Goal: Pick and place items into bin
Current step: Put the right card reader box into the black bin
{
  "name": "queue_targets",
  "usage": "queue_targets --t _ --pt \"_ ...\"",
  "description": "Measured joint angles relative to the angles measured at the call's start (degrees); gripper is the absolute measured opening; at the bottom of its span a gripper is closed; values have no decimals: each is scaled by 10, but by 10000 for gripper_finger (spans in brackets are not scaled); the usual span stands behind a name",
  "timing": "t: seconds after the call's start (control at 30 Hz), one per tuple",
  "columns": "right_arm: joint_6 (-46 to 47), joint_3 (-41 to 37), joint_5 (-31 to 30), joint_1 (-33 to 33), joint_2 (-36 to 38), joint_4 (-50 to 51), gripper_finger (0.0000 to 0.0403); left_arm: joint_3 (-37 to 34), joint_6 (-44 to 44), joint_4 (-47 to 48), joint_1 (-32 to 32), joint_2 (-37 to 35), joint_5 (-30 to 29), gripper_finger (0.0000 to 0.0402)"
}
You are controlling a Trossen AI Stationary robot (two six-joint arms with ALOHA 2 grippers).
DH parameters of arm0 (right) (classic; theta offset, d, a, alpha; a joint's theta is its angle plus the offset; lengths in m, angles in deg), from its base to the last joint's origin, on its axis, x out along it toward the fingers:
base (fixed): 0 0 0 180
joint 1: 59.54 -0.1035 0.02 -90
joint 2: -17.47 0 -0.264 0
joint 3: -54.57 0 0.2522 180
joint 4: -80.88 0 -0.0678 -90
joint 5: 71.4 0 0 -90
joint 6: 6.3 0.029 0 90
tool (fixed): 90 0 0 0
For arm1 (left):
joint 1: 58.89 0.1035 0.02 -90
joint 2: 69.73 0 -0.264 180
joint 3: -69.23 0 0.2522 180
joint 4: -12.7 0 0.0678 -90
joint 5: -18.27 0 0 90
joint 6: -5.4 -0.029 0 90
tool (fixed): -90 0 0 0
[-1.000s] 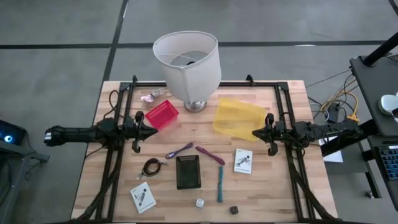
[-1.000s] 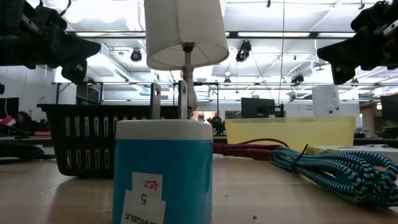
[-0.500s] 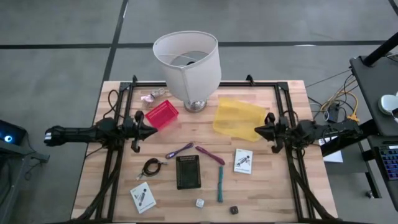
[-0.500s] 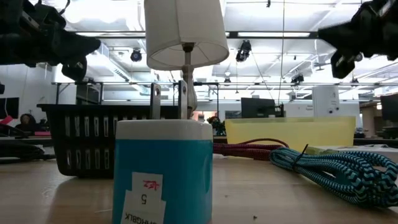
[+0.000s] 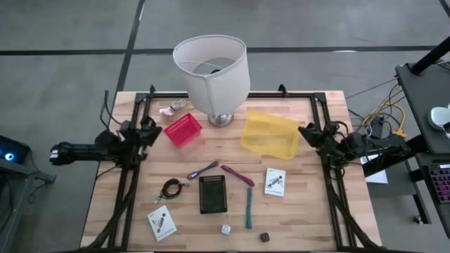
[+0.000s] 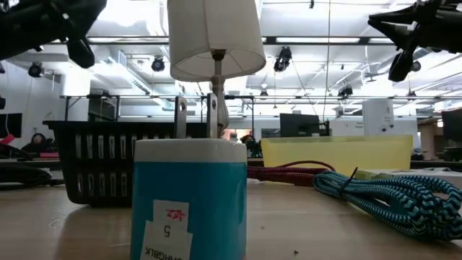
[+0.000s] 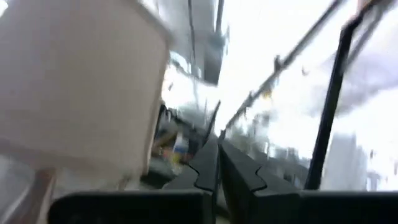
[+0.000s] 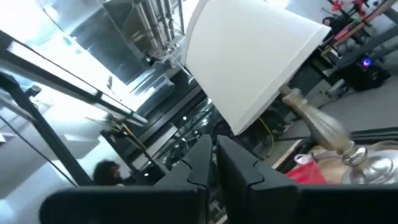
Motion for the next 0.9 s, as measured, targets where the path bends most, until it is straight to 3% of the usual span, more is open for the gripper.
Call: queue_targets --t 0.2,0.43,0.63,0.9 --pt "23 33 6 -2 -16 33 65 43 -13 -15 -1 17 24 65" --pt "-33 146 5 -2 -97 188 136 94 46 -11 0 67 13 155" --pt "25 256 6 -2 -162 332 168 126 45 -11 0 95 -17 168" --pt "160 359 13 -2 -248 425 164 131 45 -10 0 101 -17 169"
